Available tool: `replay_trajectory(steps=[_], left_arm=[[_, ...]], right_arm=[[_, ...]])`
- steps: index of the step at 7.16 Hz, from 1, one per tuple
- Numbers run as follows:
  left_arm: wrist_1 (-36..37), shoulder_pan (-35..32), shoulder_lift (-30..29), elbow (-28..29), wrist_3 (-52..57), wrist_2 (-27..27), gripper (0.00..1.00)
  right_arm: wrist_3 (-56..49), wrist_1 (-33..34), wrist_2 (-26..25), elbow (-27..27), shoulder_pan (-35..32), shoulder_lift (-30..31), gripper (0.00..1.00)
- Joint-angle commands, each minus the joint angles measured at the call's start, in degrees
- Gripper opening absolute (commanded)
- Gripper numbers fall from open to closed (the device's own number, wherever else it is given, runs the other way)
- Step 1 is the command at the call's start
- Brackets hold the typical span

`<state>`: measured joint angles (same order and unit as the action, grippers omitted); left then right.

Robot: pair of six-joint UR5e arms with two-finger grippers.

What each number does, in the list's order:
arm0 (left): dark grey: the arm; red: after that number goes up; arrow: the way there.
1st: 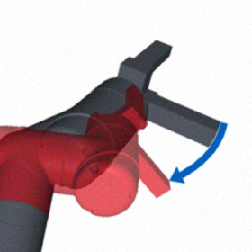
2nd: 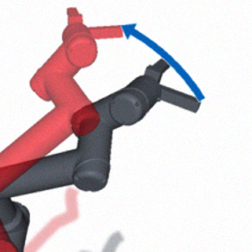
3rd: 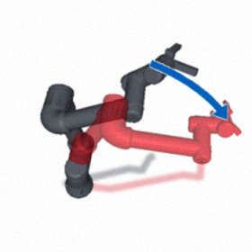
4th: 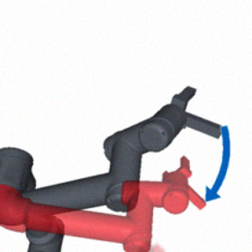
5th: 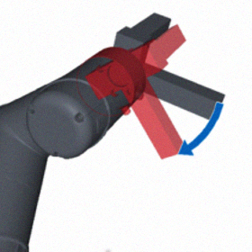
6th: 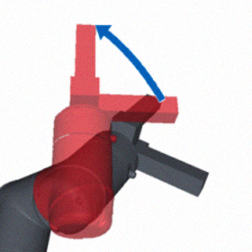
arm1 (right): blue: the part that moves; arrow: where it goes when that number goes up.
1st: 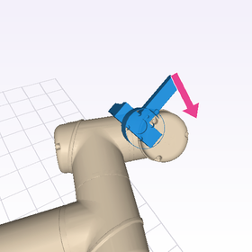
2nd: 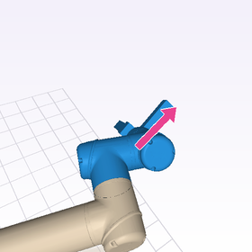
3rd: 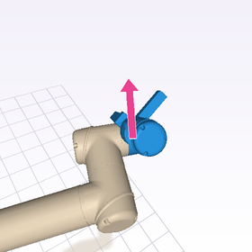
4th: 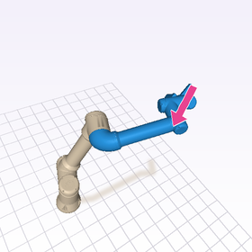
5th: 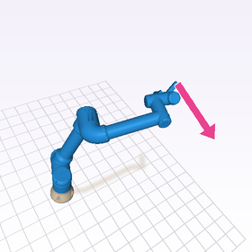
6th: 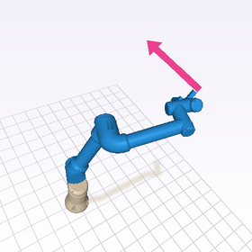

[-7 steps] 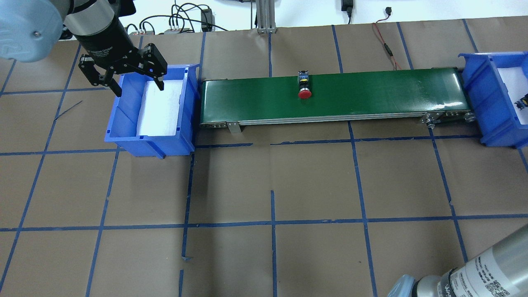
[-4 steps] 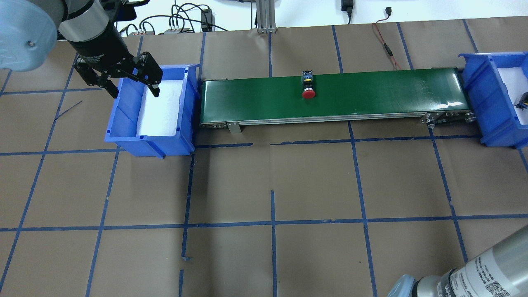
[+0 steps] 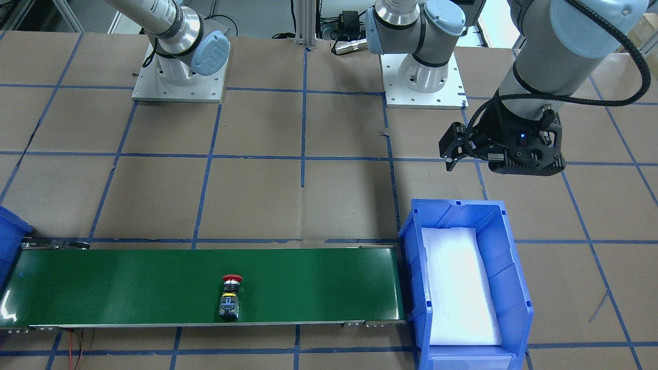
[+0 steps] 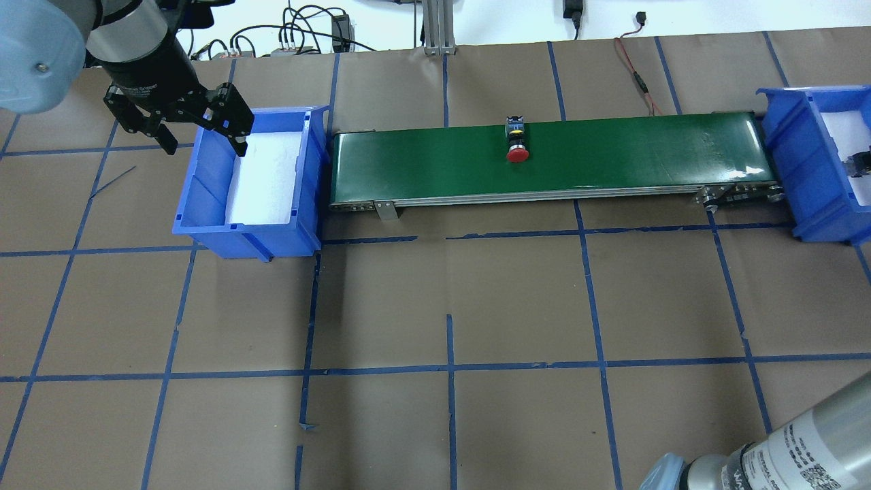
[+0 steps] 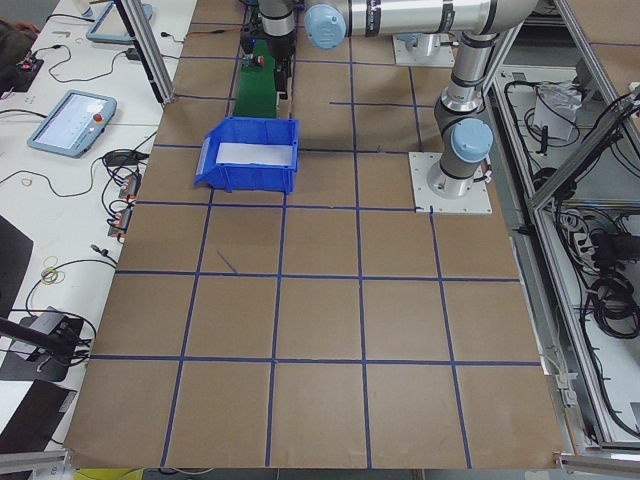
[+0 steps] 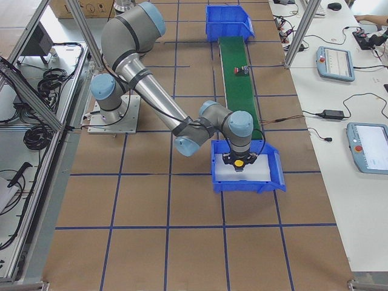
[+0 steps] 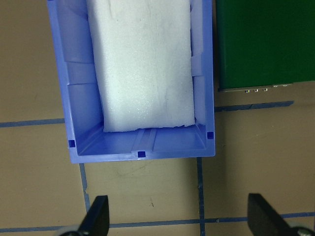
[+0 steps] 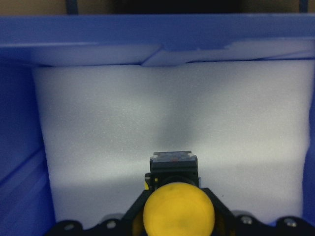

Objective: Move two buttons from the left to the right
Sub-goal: 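Lower the yellow-capped button into the far bin and open the right gripper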

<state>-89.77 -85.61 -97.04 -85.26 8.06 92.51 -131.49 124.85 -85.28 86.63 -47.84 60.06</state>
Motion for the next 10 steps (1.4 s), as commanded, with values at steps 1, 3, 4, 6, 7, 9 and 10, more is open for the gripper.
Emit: replay_trajectory(steps=[1, 3, 4, 6, 7, 9, 10], left_arm=[[0.12, 0.09, 0.0, 0.01, 0.02, 0.04, 1.0], [0.21, 0.18, 0.0, 0.01, 0.28, 0.13, 1.0], [0.21, 0.27, 0.0, 0.01, 0.46, 0.21, 1.0], [0.74, 0.27, 0.0, 0.1, 0.46, 0.13, 1.0], [0.83, 0.27, -0.08, 0.18, 0.46, 0.13, 1.0], [1.18, 0.27, 0.0, 0.19, 0.46, 0.13, 1.0], [1.18, 0.27, 0.0, 0.19, 0.46, 0.13, 1.0]], right_arm=[[-7.63, 1.52, -3.72, 0.56, 0.03, -0.38, 0.12], [-7.73, 2.24, -5.42, 0.65, 0.03, -0.91, 0.11], [-7.91, 2.24, -4.9, 1.08, 0.03, -1.0, 0.29], [-7.91, 3.46, -4.89, 1.7, 0.03, -0.83, 1.0], [-7.91, 4.52, -4.89, 1.88, 0.03, -0.65, 1.0], [-6.86, 3.65, -3.59, 1.96, -0.06, 2.84, 1.0], [-2.24, 0.95, -0.79, 1.96, -0.58, 5.13, 1.0]])
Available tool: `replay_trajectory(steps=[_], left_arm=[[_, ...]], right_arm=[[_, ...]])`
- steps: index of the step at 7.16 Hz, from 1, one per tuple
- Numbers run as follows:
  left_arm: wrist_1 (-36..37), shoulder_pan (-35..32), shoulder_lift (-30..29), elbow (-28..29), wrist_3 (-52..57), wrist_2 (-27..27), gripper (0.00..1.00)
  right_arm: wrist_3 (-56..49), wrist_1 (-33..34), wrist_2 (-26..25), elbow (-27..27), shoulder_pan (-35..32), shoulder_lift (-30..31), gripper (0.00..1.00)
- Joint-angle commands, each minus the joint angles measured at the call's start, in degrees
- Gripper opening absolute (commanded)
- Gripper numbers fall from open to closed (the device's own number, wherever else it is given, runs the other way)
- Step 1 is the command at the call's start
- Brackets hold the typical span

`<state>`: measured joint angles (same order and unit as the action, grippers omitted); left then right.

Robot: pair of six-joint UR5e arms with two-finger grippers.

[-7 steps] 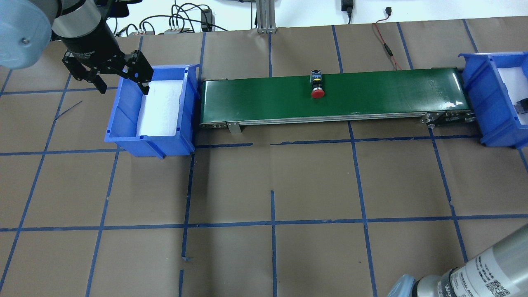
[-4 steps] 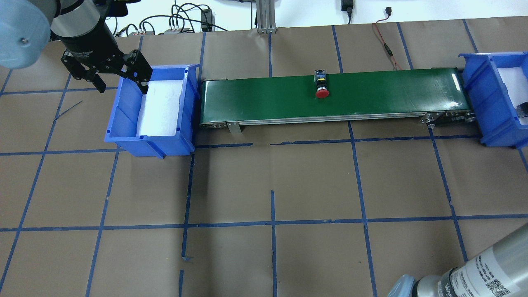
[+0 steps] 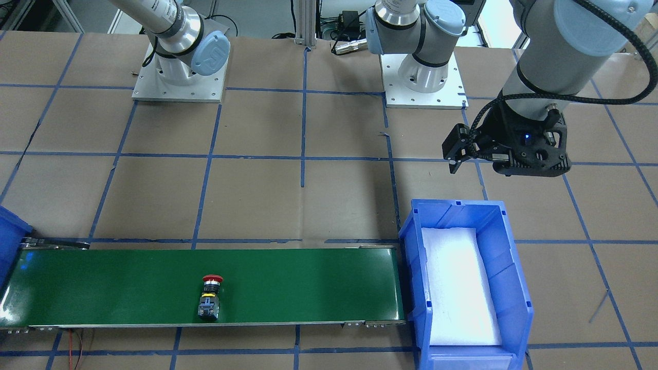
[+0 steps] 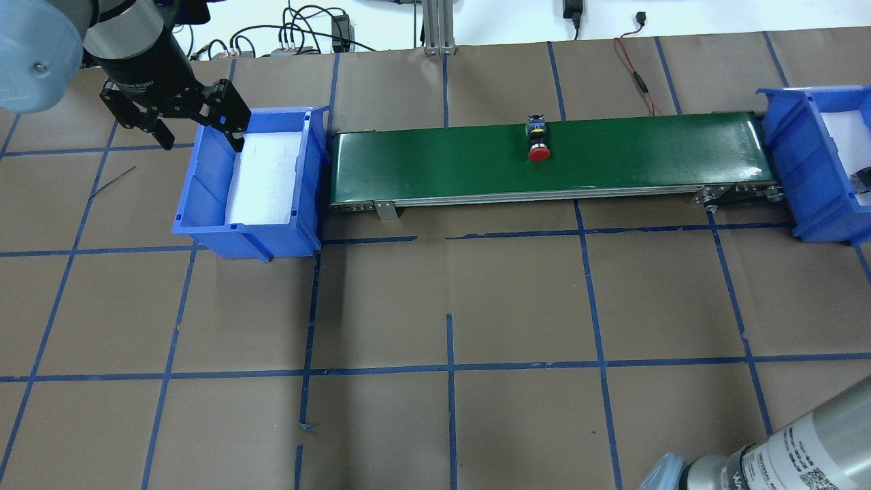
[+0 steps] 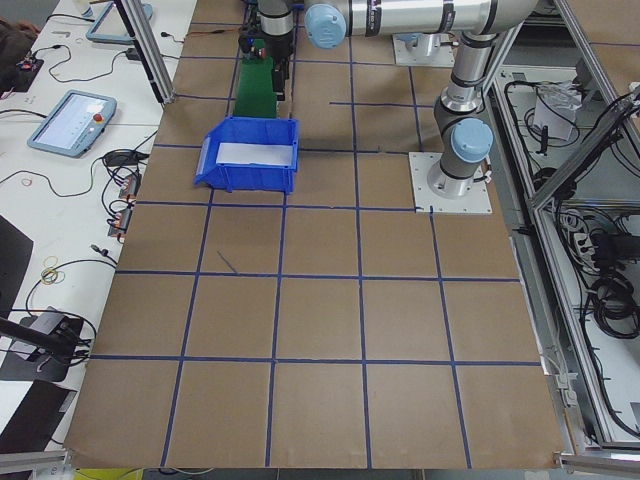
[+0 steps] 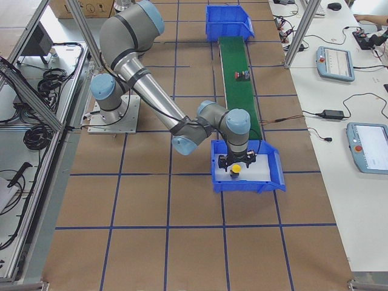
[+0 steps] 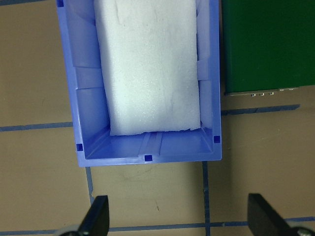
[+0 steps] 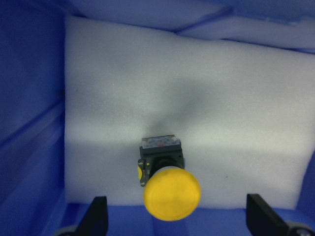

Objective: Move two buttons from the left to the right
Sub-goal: 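Lower the yellow-capped button into the far bin and open the right gripper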

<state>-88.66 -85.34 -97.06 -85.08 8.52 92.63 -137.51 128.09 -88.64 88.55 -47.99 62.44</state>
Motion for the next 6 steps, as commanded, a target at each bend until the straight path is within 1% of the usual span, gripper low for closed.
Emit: replay_trajectory(steps=[1, 2, 3, 4, 5, 6], left_arm=[[0.07, 0.0, 0.03, 0.0, 0.0, -0.09, 1.0], [0.07, 0.0, 0.03, 0.0, 0.09, -0.09, 1.0], [0.07, 0.0, -0.06, 0.0, 0.09, -0.09, 1.0], [0.07, 0.0, -0.06, 0.0, 0.09, -0.09, 1.0], [0.07, 0.0, 0.03, 0.0, 0.09, -0.09, 1.0], [0.07, 0.0, 0.03, 0.0, 0.09, -0.09, 1.0]], right_arm=[[14.36, -8.24, 2.77, 0.05, -2.27, 5.64, 1.0], [21.51, -9.95, 1.55, -0.04, -5.16, 7.5, 1.0], [30.37, -12.05, -1.94, -0.21, -9.36, 8.56, 1.0], [44.47, -12.25, -4.59, -0.39, -13.84, 9.53, 1.0], [51.22, -12.43, -5.74, -0.39, -16.76, 9.45, 1.0], [66.78, -14.34, -5.23, -0.04, -18.87, 9.71, 1.0]])
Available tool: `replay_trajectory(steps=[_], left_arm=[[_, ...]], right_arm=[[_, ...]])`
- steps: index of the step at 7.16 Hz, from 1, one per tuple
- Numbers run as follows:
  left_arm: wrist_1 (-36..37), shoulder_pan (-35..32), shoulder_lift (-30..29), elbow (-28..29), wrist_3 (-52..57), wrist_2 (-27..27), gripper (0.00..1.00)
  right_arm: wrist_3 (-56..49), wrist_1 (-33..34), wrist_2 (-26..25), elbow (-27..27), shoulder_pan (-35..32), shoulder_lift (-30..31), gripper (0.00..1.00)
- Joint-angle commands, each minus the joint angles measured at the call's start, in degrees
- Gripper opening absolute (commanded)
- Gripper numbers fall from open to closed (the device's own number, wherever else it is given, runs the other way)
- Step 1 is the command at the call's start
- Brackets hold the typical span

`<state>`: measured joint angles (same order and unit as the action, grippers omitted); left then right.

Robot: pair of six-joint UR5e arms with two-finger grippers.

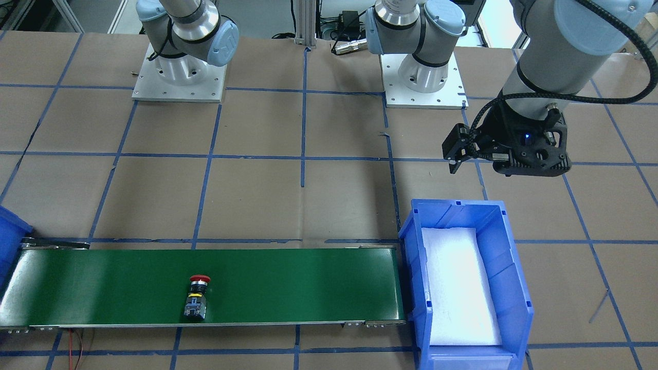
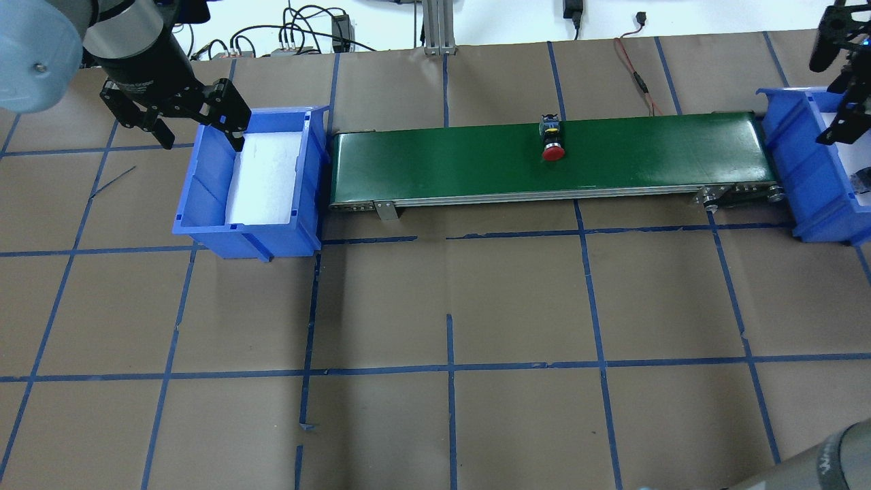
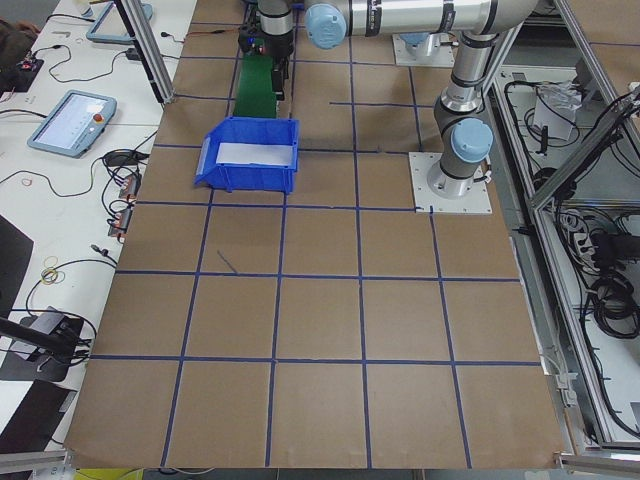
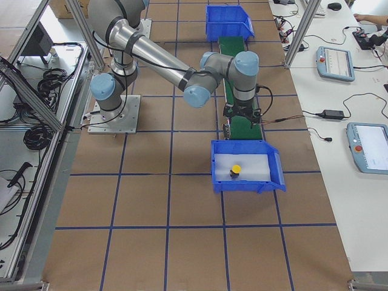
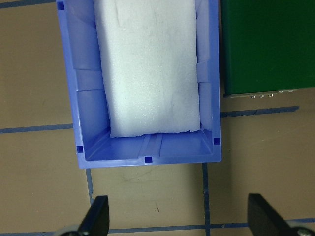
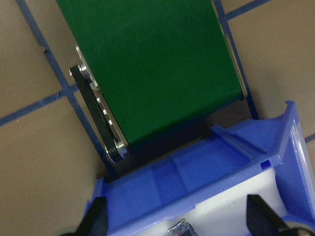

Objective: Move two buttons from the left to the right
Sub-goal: 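Move the right gripper back over the red-capped button on the conveyor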

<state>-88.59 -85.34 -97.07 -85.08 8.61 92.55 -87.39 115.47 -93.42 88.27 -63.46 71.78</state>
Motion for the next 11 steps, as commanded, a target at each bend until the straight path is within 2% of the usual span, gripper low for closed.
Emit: replay_trajectory(steps=[1, 2, 3, 4, 6, 8, 11], left_arm=[[0.0, 0.0, 0.04, 0.0, 0.0, 0.0, 1.0], [0.0, 0.0, 0.04, 0.09, 0.0, 0.0, 1.0], [0.0, 0.0, 0.04, 0.0, 0.0, 0.0, 1.0], [0.0, 0.0, 0.04, 0.09, 0.0, 0.0, 1.0], [0.0, 0.0, 0.04, 0.09, 0.0, 0.0, 1.0], [0.0, 0.0, 0.04, 0.0, 0.0, -0.09, 1.0], [0.0, 0.0, 0.04, 0.0, 0.0, -0.26, 1.0]], right_arm=[[30.82, -2.96, 0.42, 0.23, -6.21, 0.38, 1.0], [43.66, -2.71, 0.6, -0.03, -8.76, -0.14, 1.0], [53.97, -2.53, 4.52, -0.55, -9.22, -1.19, 1.0], [61.21, -2.53, 5.87, -2.47, -9.31, -2.59, 1.0], [70.38, -2.44, 6.32, -4.08, -12.63, -4.79, 1.0], [81.28, 0.8, 6.06, -3.73, -18.16, -6.9, 1.0], [85.1, 2.83, 5.44, -2.33, -21.26, -7.35, 1.0]])
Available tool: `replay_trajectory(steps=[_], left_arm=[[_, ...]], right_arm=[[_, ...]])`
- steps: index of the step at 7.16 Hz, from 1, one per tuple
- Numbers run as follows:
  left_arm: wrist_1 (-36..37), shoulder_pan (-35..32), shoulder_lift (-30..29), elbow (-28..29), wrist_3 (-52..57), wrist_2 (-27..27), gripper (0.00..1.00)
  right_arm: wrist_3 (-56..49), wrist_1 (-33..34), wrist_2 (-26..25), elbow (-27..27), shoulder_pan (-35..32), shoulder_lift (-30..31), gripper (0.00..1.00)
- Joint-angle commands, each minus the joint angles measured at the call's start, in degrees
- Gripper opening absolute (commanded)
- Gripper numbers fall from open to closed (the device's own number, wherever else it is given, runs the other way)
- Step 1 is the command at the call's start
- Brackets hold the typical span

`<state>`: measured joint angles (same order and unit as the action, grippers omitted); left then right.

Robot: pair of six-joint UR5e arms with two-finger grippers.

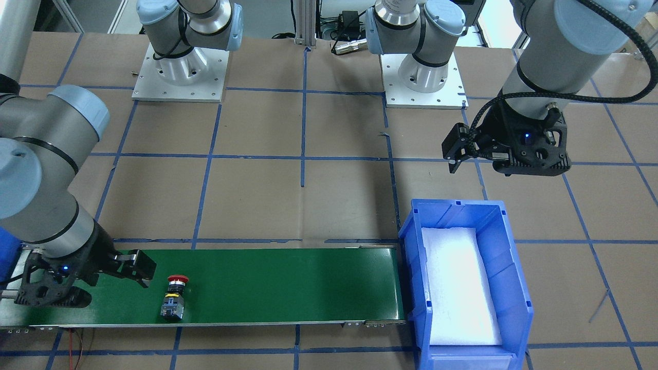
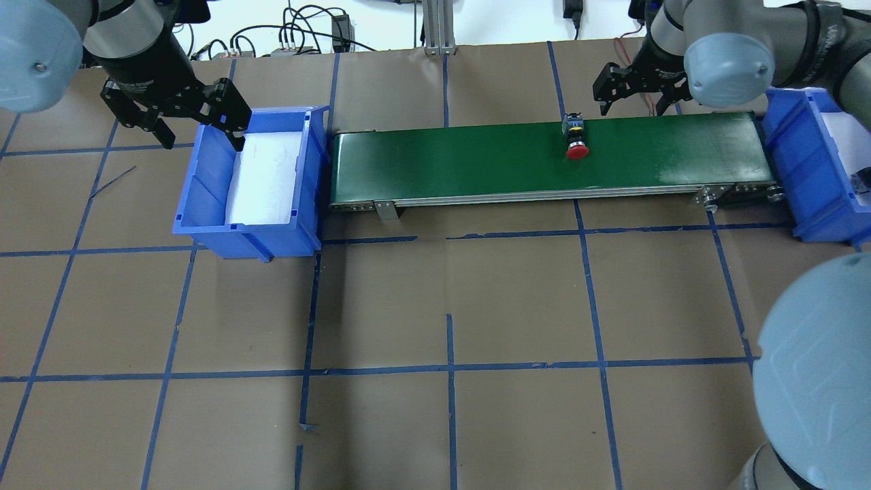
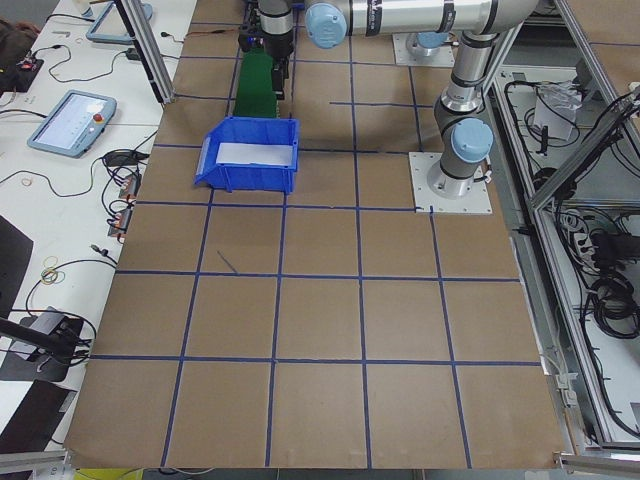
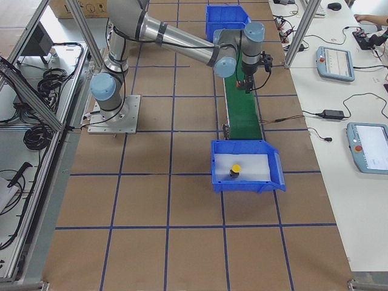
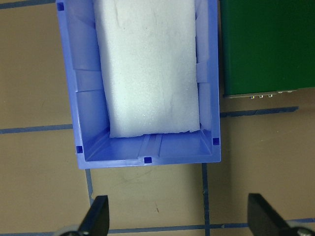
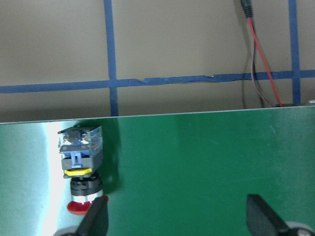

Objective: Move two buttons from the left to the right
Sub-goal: 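Move the right gripper back over the red-capped button on the conveyor, then lower the right gripper and grasp the red-capped button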

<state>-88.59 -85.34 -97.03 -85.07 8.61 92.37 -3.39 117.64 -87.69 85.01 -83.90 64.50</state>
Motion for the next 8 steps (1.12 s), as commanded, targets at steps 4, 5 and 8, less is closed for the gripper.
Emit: replay_trajectory(steps=[4, 5, 8], left_arm=[[0.0, 0.0, 0.0, -0.01, 0.0, -0.26, 1.0], [0.0, 0.0, 0.0, -0.01, -0.09, -0.26, 1.0], [0.53, 0.0, -0.09, -0.01, 0.0, -0.35, 1.0]], right_arm=[[3.21, 11.53, -0.29, 5.6, -2.58, -2.17, 1.0], [2.34, 12.08, -0.29, 5.6, -2.59, -2.97, 0.95], [0.93, 12.44, -0.29, 4.99, -2.59, -3.5, 0.35]])
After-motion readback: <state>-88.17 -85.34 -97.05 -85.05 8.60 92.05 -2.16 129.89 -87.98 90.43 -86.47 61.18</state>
